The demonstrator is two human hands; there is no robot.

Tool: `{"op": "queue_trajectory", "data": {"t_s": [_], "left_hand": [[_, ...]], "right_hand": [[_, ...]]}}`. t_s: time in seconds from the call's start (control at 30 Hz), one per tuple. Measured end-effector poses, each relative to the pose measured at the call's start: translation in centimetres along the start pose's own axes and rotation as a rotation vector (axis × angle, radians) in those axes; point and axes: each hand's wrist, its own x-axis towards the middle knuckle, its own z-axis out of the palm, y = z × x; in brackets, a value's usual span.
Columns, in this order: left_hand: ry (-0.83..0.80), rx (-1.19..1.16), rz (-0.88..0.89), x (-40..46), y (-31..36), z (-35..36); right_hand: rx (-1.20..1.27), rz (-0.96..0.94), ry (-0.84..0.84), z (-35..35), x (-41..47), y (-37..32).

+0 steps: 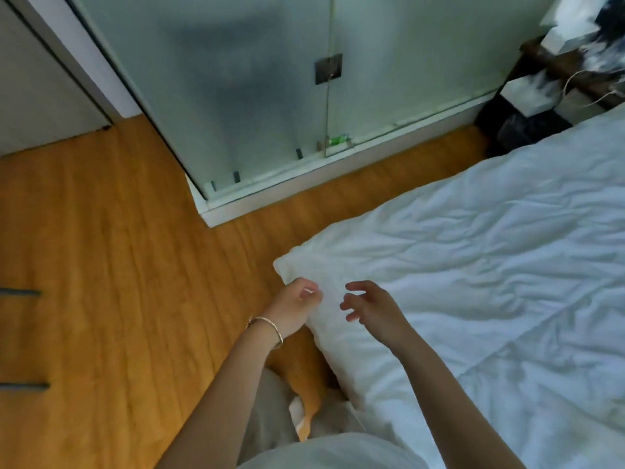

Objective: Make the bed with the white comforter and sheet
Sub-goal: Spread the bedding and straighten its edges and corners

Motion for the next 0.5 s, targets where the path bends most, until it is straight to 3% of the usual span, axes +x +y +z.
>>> {"op": "queue_trajectory", "data": {"t_s": [0.23, 0.37, 0.5], "left_hand": [[-0.113, 0.148, 0.016, 11.8, 0.5, -14.8], [-0.197, 0.296, 0.068, 18.4, 3.5, -21.6], [-0.295, 0.254, 0.189, 24.1, 8.7, -23.2]], "right_hand": [[-0.173, 0.003, -0.075, 4.6, 13.1, -9.7], [-0.054, 0.072, 0.211, 5.3, 16.7, -13.0], [0.072, 0.098, 0.386, 5.1, 18.5, -16.2]]}}
